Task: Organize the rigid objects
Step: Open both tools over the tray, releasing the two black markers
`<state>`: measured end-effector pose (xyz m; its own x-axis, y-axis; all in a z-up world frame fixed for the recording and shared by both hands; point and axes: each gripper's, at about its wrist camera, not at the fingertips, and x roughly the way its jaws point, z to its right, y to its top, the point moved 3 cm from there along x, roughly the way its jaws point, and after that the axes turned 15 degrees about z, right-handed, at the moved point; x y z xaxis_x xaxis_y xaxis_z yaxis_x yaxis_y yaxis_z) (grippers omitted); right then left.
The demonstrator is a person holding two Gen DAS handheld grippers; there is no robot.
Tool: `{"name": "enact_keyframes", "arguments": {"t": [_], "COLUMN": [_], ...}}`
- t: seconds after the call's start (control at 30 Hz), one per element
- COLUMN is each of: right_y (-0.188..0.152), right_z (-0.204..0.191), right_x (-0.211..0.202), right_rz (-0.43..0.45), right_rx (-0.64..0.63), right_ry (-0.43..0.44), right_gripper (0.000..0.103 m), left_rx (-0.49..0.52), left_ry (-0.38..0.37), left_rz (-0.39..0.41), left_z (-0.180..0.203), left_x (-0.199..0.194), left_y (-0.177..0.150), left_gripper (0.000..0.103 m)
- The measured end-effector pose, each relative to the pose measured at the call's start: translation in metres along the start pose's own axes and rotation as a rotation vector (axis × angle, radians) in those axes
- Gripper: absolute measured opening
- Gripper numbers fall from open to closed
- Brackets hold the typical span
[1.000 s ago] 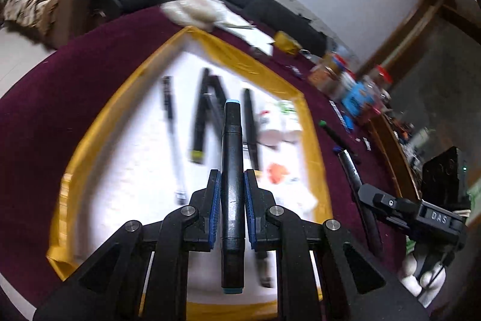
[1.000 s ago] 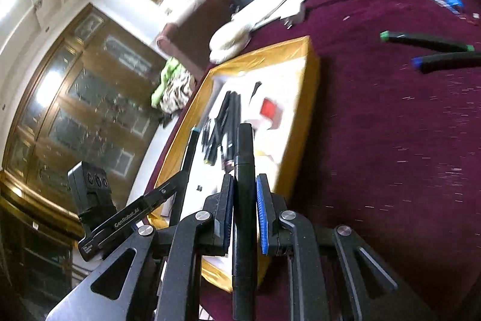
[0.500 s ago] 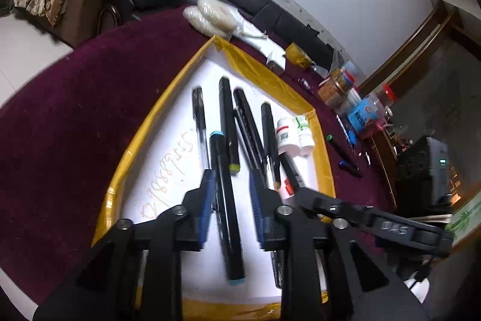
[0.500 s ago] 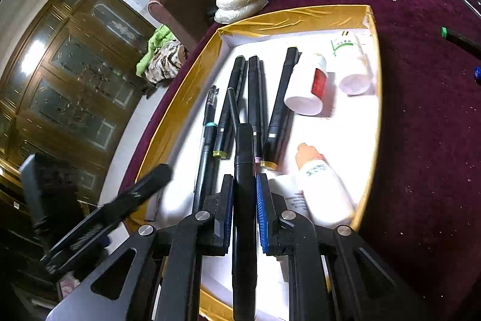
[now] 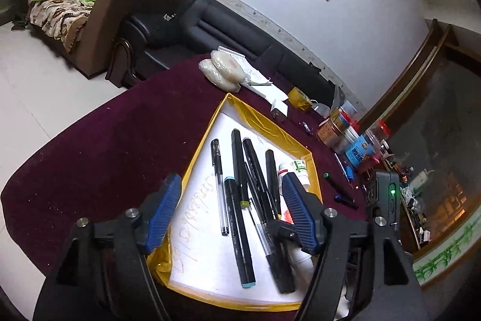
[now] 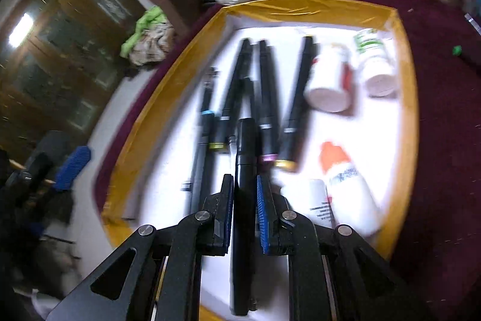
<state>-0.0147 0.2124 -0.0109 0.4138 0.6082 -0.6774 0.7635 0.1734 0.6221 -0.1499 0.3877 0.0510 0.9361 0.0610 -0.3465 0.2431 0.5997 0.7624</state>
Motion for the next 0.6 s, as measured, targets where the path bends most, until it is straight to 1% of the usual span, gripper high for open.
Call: {"name": "enact_keyframes", "arguments": {"t": [0.07, 0.13, 0.2, 0.33, 0.37, 0.43, 0.53, 0.6], "right_y": [-0.001, -0.002, -0.004, -0.007, -0.007, -0.006, -0.004, -0.003], "right_z": [0.002, 0.000, -0.005, -0.013, -0.013, -0.008, -0.001, -0.002], "right_x": [-0.003, -0.009, -0.014, -0.017, -0.015, -0.016, -0.026, -0.034], "right_rz": [0.009, 0.017, 0.016, -0.004, -0.003, 0.010, 0.054, 0.078], "right_rx": [-0.022, -0.036, -0.034, -0.018, -0.013, 0.001, 0.019, 0.026], "right_ry": [-0.027, -0.018, 0.052, 0.154, 0.159, 0.142, 0.112, 0.135], "right_gripper": [0.014, 0.015, 0.016, 0.017, 0.017, 0.018, 0.018, 0.018], "left_rx": [0.001, 0.006, 0.013, 0.021, 0.024, 0.032, 0.036, 0.038], "left_ry": [0.005, 0.003, 0.000, 0.001, 0.001, 0.006, 0.008, 0.011], "left_rz": [-0.007, -0.015, -0.021, -0.035, -0.036, -0.032, -0.025, -0.023], "left_z": [0.000, 0.001, 0.005, 0.010, 0.011, 0.013, 0.014, 0.015], "left_x": [0.002, 0.004, 0.005, 0.006, 0.006, 0.005, 0.003, 0.002], "left_y": [-0.002, -0.004, -0.006, -0.009, -0.009, -0.009, -0.007, -0.008], "left_gripper": [0.069, 0.069, 0.069, 0.069, 0.069, 0.071, 0.072, 0.072]}}
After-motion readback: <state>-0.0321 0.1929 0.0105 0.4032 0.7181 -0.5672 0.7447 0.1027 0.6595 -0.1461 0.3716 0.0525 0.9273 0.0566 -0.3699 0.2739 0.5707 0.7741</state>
